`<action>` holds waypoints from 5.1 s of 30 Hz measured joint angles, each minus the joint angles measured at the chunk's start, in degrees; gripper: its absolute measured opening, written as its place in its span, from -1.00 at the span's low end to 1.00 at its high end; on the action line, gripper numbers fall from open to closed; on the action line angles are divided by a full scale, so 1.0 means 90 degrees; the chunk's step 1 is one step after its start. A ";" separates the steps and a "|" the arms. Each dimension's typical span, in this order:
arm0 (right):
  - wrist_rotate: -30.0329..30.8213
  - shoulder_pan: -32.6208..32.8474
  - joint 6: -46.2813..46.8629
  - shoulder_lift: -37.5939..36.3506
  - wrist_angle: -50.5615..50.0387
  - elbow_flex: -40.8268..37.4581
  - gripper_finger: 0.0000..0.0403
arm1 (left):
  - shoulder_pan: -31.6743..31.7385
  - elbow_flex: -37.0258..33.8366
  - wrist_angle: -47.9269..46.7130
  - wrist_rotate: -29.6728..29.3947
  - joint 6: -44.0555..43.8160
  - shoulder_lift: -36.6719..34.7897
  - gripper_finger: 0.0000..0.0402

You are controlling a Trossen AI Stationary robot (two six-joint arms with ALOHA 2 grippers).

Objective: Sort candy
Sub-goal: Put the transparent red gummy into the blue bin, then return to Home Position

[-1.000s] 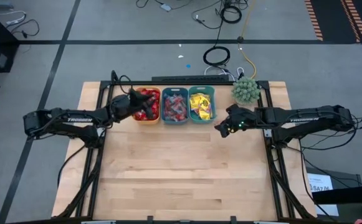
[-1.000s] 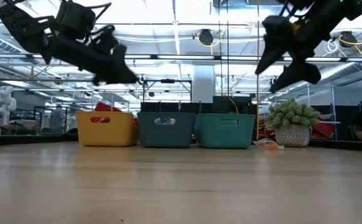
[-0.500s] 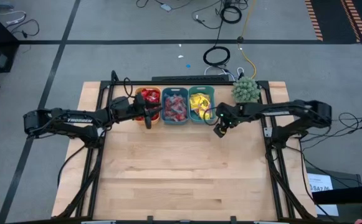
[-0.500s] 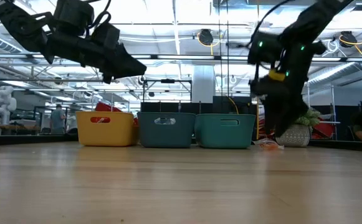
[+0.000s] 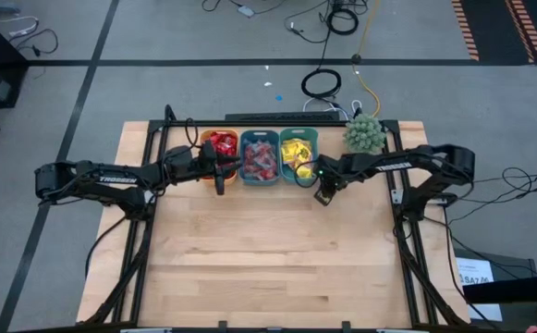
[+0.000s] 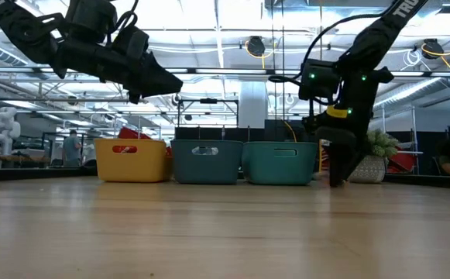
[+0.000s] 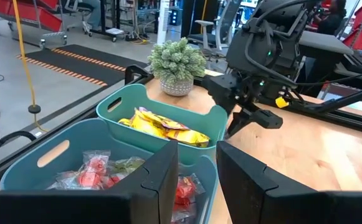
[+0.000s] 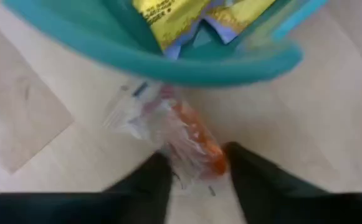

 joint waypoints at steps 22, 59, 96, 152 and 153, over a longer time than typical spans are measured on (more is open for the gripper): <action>-0.0263 0.0499 0.0259 -0.0346 -0.2136 0.4260 -0.99 | 0.0007 0.0000 0.0053 -0.0005 0.0130 0.0000 -0.41; -0.0452 -0.0296 -0.0638 0.3347 -0.3535 0.8330 0.59 | 0.0007 0.0000 0.0060 0.0147 0.0037 -0.0057 -0.41; -0.0227 0.2337 0.0831 -0.4769 0.1398 -0.1119 0.59 | -0.1840 -0.2390 -0.2998 -0.0087 -0.0291 -0.6616 -0.41; 0.0528 0.2711 -0.1314 -1.0060 0.3334 -0.4481 0.59 | -0.1836 -0.2402 -0.2987 -0.0525 0.0518 -0.7162 -0.41; 0.0518 0.2711 -0.1493 -1.0047 0.3331 -0.4481 0.59 | -0.1836 -0.2402 -0.2991 -0.0525 0.0517 -0.7162 -0.41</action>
